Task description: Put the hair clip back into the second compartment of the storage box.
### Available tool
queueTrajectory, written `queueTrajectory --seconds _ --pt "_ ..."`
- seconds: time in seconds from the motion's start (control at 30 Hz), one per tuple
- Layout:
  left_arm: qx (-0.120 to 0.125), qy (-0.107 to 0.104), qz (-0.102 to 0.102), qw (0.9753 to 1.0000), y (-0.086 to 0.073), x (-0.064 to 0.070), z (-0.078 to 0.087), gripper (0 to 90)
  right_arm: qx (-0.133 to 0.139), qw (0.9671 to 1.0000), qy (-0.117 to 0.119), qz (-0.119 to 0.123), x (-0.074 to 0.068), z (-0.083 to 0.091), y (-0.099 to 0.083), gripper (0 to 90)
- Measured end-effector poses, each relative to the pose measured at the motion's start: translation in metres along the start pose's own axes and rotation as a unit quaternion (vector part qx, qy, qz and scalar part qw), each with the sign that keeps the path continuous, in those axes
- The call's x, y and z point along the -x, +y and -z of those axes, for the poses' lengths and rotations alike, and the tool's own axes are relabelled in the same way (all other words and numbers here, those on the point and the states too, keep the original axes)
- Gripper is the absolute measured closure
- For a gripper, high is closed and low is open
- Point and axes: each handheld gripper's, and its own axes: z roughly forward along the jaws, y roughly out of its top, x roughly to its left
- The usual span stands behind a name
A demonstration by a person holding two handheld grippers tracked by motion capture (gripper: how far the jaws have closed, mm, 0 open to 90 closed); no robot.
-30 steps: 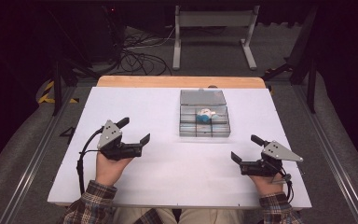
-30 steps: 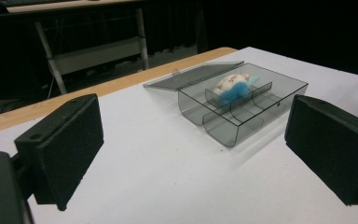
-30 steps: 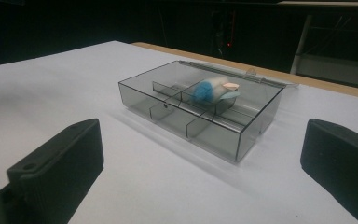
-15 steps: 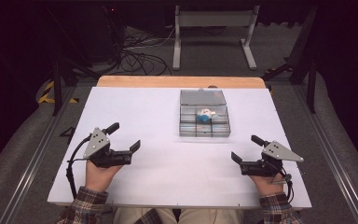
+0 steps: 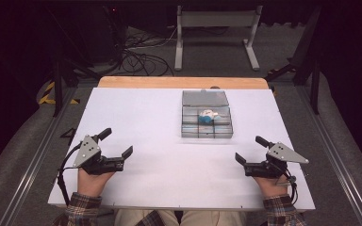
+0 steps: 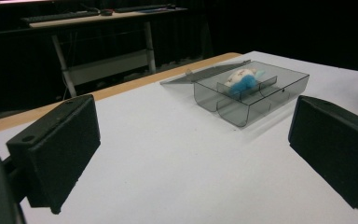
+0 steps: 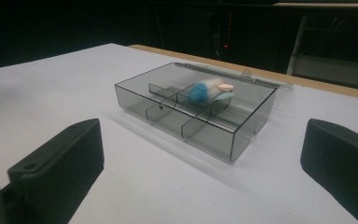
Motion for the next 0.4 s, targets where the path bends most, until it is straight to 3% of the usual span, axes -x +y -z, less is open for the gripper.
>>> queueTrajectory --seconds 0.17,0.4 --pt "0.000 0.000 0.011 0.9999 -0.0053 -0.0044 0.0032 2.8 0.001 1.0000 0.000 -0.001 0.0009 0.0004 0.0000 0.4" --pt "-0.001 0.000 0.010 1.0000 -0.0066 -0.0054 0.0047 2.8 -0.002 1.0000 -0.005 -0.001 0.0033 -0.0008 -0.0009 0.3"
